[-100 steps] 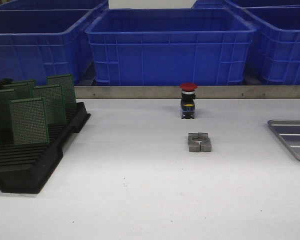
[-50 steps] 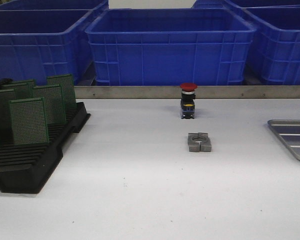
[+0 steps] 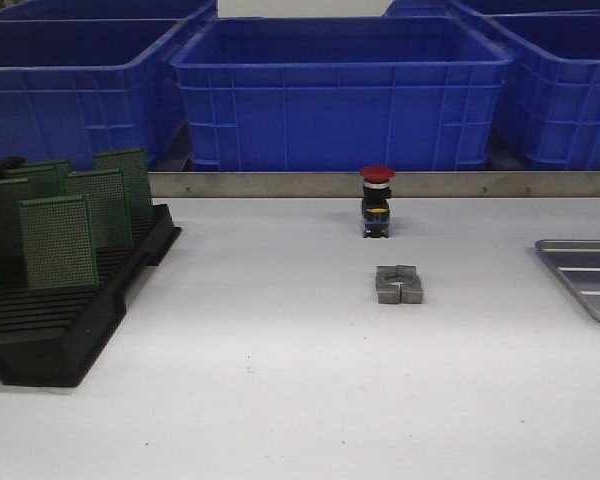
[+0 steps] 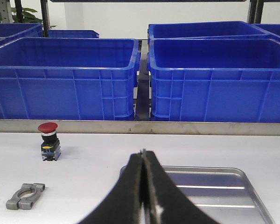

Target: Place circuit board on tray

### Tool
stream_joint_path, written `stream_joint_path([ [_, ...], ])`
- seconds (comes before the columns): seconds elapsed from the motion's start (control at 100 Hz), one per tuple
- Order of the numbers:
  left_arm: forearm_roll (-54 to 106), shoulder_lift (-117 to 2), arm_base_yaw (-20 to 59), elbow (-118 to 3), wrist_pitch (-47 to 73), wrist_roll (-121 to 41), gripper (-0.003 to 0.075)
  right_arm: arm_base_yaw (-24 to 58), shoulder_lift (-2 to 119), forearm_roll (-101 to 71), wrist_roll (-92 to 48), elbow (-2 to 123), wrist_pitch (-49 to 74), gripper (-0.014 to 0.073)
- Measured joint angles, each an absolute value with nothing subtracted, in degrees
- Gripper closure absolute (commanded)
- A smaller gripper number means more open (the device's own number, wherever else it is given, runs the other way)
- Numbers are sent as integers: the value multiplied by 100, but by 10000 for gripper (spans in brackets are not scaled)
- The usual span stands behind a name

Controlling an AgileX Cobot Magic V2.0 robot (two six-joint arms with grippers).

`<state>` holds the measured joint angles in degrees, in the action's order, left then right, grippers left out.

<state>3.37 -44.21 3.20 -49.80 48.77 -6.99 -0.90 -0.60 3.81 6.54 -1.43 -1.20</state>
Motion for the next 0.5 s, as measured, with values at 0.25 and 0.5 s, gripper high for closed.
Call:
stream_joint_path([
  [0.25,562,-4421,320,-4980,4715,-708,220,-90,-60,381,654,-143,-120,662],
  [0.5,1087,-4951,320,-5404,4613,-1656,220,-90,-60,381,654,-143,-120,662],
])
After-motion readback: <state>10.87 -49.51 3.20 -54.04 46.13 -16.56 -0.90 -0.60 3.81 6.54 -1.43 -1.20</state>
